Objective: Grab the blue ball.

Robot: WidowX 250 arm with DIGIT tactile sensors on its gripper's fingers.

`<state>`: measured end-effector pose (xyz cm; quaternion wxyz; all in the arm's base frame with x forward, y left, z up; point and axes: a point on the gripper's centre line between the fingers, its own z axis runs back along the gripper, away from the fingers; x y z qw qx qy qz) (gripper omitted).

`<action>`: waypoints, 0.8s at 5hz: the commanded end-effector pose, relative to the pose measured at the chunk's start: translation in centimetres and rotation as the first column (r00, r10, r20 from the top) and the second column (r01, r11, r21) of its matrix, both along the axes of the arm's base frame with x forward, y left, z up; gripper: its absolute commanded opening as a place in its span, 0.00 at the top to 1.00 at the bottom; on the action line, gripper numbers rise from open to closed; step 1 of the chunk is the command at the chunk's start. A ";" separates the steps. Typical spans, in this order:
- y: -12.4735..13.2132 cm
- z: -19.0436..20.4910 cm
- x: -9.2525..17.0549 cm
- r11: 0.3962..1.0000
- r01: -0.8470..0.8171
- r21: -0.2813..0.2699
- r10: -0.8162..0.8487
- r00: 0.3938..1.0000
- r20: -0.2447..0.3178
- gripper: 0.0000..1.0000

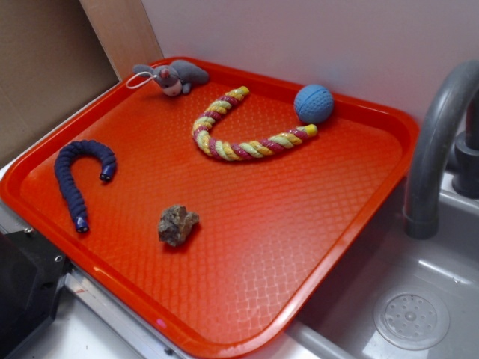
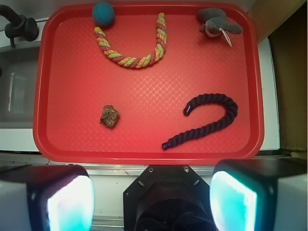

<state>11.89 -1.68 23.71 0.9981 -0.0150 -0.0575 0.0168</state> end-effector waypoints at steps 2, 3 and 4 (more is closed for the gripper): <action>-5.5 -6.0 14.1 0.937 0.323 0.132 -0.348 0.882 0.318 0.00; -7.1 -9.5 17.8 0.961 0.270 0.060 -0.275 0.911 0.308 0.00; -8.8 -13.0 21.1 0.970 0.231 0.072 -0.242 0.928 0.285 0.00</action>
